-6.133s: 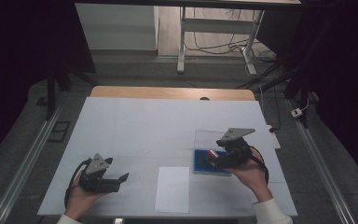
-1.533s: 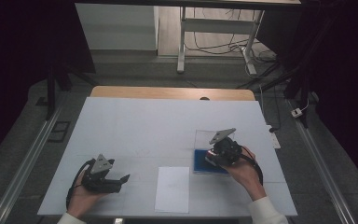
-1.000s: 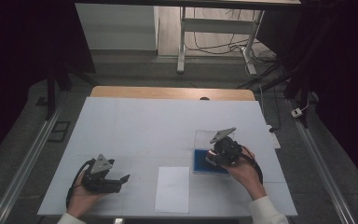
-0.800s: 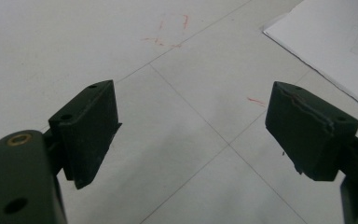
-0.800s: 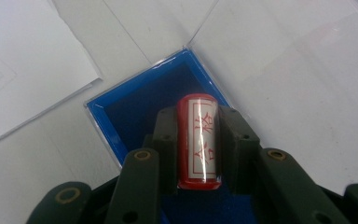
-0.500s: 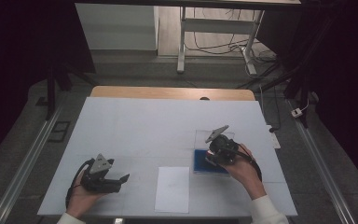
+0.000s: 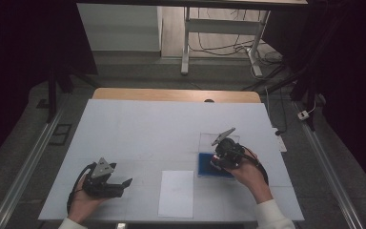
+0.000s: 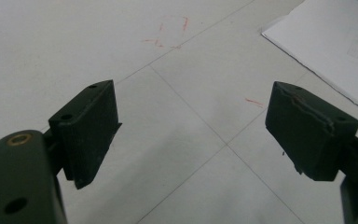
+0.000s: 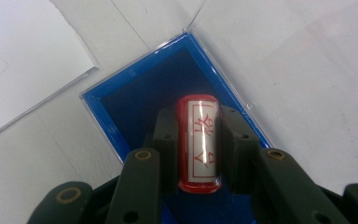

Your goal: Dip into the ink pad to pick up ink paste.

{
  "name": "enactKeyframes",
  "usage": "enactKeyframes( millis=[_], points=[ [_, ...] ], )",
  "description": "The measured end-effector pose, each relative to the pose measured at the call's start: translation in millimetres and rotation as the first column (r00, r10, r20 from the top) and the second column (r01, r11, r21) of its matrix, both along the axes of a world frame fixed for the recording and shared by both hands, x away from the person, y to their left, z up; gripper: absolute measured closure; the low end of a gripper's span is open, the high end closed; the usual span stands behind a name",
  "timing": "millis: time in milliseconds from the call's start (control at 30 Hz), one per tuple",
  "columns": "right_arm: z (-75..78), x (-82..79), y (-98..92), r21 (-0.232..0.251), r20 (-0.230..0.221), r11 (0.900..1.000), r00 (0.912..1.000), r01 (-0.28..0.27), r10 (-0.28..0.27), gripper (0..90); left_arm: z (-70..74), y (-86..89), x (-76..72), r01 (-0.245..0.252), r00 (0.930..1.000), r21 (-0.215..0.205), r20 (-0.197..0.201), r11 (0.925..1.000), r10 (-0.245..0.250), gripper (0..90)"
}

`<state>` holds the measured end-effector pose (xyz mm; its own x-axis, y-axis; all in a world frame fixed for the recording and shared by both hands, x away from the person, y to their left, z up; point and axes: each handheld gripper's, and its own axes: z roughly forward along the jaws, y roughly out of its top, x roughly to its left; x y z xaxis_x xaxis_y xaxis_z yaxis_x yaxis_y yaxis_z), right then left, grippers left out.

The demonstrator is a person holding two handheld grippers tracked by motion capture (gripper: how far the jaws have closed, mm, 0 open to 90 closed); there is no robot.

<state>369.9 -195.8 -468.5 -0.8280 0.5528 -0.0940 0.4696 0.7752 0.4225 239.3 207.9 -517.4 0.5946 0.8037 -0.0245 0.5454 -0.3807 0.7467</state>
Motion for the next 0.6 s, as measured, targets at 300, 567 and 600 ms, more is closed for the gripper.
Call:
enactKeyframes(
  millis=[300,567,600],
  points=[
    [-1.1,-0.2,-0.8,0.013,-0.001,1.000,1.0000,-0.002,0.002,70.0,-0.2,-0.5,0.0,-0.002,1.0000,0.000,-0.001,1.0000,0.002,17.4],
    [-1.4,-1.7,0.9,0.000,0.012,1.000,0.9999,-0.003,0.003,69.9,0.0,-1.0,0.3,-0.001,1.0000,0.000,-0.004,1.0000,0.001,17.3],
    [-1.4,-1.5,0.6,-0.001,0.012,1.000,0.9999,-0.005,0.005,70.0,0.0,-1.1,0.2,-0.001,1.0000,0.000,-0.003,1.0000,0.001,17.3]
  ],
)
